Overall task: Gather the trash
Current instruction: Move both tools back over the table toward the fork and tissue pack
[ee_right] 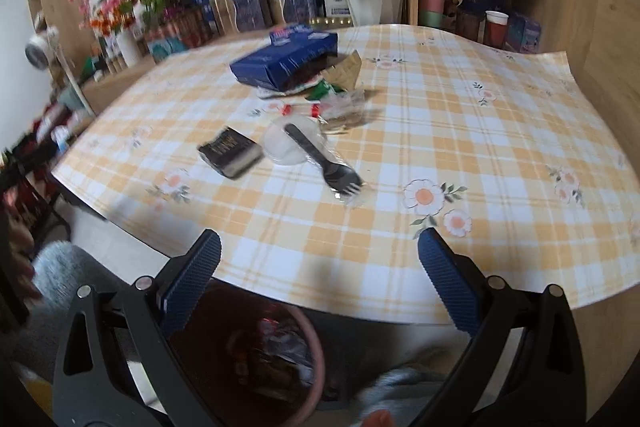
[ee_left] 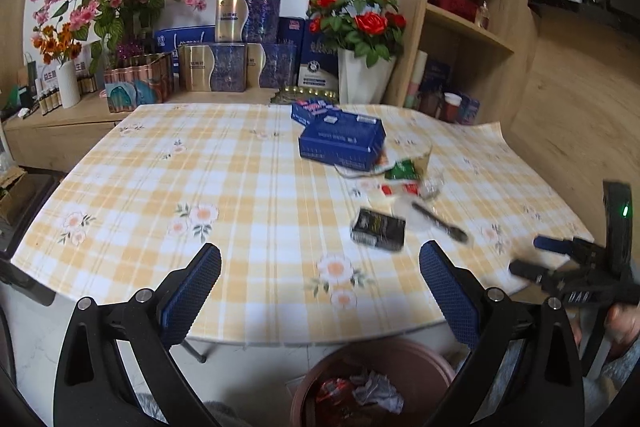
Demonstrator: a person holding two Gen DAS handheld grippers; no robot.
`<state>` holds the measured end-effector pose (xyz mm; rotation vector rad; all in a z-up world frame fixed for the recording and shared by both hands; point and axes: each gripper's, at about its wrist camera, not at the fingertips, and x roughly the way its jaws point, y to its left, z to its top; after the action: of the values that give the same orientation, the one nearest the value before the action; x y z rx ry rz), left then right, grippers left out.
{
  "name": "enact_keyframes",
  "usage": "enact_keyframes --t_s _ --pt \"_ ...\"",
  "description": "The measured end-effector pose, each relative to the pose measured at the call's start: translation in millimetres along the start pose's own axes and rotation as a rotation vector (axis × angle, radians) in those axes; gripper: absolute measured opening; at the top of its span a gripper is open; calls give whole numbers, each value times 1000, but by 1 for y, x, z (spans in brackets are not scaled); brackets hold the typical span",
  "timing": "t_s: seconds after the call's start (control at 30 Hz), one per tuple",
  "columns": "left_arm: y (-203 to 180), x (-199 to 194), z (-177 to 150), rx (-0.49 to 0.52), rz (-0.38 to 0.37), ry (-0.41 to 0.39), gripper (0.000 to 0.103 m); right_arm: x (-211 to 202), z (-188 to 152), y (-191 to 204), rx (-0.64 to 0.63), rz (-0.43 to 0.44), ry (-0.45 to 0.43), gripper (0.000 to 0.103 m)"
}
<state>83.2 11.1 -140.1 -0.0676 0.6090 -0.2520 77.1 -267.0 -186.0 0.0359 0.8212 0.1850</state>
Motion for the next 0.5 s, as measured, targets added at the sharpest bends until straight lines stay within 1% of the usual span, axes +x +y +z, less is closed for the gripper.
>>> enact_keyframes --t_s 0.1,0.2,0.27,0.33,0.43,0.5 --pt "3 8 9 -14 -1 -5 97 8 4 0 -64 -37 20 97" --pt "3 17 17 19 37 -34 97 19 6 -2 -126 -80 38 97" --pt "1 23 20 61 53 -54 97 29 9 -6 -146 -84 66 97" --pt "-1 34 22 89 71 -33 97 35 11 -9 -156 -79 79 97" --pt "2 51 23 83 58 15 97 45 16 -13 -187 -87 84 97" --pt "2 58 23 87 61 30 97 51 21 -17 -202 -87 82 97"
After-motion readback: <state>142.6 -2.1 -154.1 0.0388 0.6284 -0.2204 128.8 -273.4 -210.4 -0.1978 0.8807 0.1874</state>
